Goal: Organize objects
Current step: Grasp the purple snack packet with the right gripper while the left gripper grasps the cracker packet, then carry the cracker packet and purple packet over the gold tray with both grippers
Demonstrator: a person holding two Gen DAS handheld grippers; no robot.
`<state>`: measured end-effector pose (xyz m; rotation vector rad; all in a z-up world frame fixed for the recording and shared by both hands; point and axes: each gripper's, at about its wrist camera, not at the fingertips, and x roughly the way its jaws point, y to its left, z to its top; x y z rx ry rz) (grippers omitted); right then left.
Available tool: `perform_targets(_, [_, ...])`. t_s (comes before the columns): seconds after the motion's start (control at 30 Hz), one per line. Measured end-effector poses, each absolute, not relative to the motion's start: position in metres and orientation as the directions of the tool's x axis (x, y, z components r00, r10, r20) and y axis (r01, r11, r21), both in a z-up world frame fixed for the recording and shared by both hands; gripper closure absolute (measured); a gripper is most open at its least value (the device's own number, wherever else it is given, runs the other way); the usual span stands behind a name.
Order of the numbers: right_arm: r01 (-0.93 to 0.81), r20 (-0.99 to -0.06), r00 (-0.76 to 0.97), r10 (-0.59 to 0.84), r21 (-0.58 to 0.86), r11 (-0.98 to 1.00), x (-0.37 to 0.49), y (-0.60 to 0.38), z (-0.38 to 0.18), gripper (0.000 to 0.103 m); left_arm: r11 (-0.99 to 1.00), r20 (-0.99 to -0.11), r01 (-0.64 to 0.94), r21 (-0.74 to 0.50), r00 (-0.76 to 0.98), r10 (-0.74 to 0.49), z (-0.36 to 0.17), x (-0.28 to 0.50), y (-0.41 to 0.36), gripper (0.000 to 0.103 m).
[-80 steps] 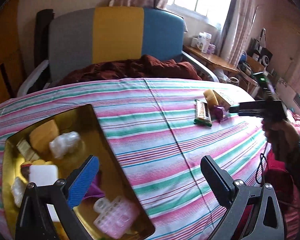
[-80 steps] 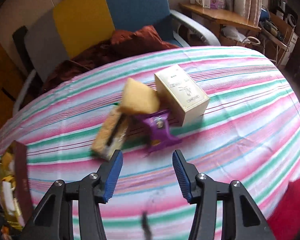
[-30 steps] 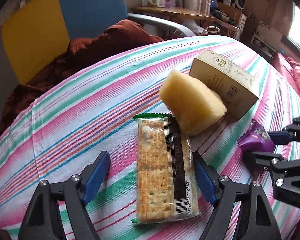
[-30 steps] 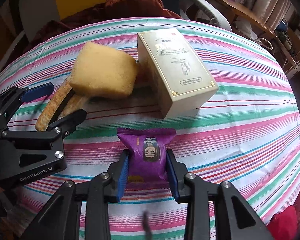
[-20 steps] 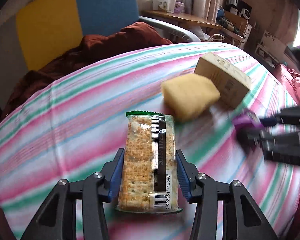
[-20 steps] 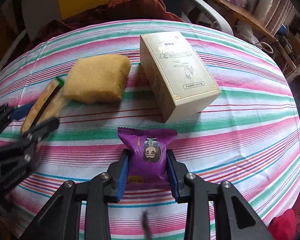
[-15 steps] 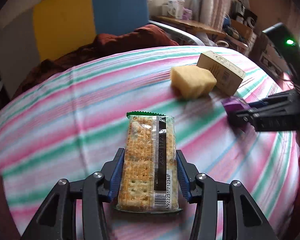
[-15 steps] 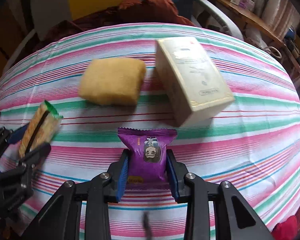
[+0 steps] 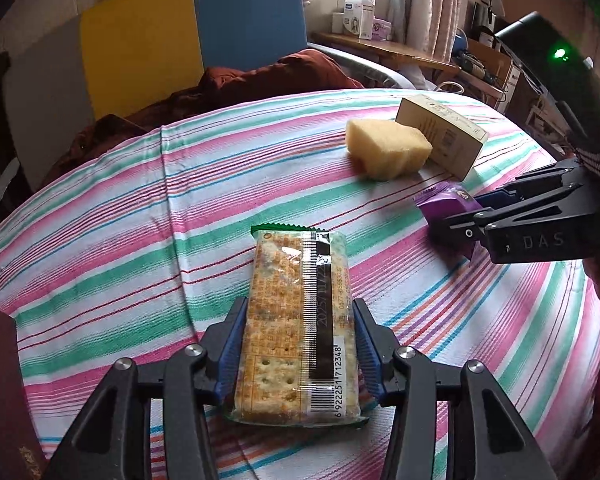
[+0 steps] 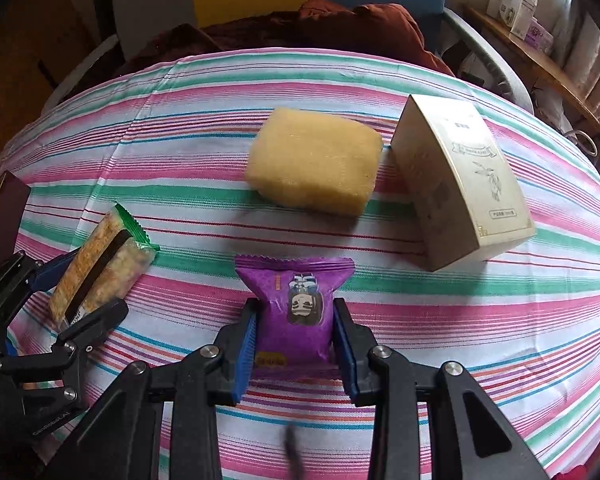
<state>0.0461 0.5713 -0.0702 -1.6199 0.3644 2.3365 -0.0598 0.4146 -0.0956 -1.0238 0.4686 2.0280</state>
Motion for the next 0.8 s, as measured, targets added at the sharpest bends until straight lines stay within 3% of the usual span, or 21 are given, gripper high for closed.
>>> perform_targets(0.4, [-0.297, -0.929, -0.369, 0.025, 0.092, -0.95, 0.039, 0.552, -0.067, 0.069, -0.65, -0.804, -0.755, -0.08, -0.336, 0.49, -0.08, -0.058, 0.398, 0.054])
perform_targets(0.8, [-0.285, -0.924, -0.38, 0.035, 0.081, -0.955, 0.032, 0.55, -0.077, 0.069, -0.685, -0.741, -0.723, -0.092, -0.41, 0.532, -0.014, -0.038, 0.323, 0.054])
